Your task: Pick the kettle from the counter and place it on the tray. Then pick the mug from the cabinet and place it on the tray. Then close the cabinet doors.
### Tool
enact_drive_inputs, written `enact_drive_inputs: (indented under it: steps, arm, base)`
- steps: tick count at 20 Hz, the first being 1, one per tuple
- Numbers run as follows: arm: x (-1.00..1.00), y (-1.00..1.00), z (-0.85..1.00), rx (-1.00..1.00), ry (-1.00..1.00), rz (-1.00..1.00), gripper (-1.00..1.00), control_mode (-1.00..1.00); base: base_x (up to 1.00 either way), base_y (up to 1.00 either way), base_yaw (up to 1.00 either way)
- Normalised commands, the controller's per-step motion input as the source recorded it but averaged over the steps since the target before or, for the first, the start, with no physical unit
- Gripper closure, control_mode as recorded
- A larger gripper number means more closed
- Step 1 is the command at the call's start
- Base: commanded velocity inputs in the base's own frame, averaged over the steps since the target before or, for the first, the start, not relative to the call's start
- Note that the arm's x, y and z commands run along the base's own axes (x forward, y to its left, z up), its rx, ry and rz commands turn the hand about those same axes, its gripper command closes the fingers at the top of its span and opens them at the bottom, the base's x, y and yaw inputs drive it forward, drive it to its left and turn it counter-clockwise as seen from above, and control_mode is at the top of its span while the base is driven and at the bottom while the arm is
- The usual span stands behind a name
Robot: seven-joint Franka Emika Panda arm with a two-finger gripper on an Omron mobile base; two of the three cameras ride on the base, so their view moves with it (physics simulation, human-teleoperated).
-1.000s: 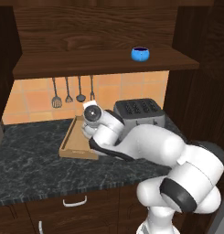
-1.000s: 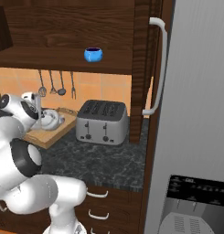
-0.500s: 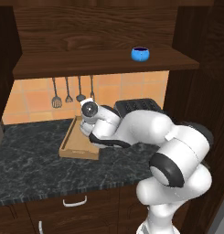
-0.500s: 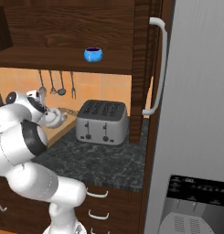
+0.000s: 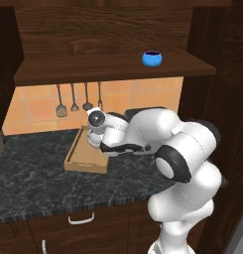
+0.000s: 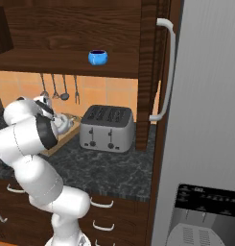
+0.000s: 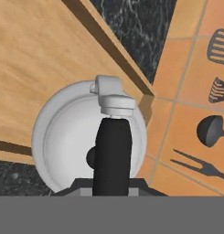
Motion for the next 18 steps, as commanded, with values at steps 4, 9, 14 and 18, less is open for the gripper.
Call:
enact_drive_inputs:
  steps: [4, 9, 14, 18]
  arm:
    - [0.31, 0.0, -0.13, 0.0, 0.0, 0.0, 1.0, -1.0]
    - [0.28, 0.04, -0.11, 0.0, 0.0, 0.0, 1.0, -1.0]
    - [0.29, 0.13, -0.01, 0.0, 0.0, 0.0, 1.0, -1.0]
    - [0.15, 0.08, -0.19, 0.0, 0.0, 0.0, 1.0, -1.0]
  base:
    - [0.0, 0.0, 0.0]
    - [0.0, 0.0, 0.0]
    - [0.0, 0.0, 0.0]
    - [0.0, 0.0, 0.0]
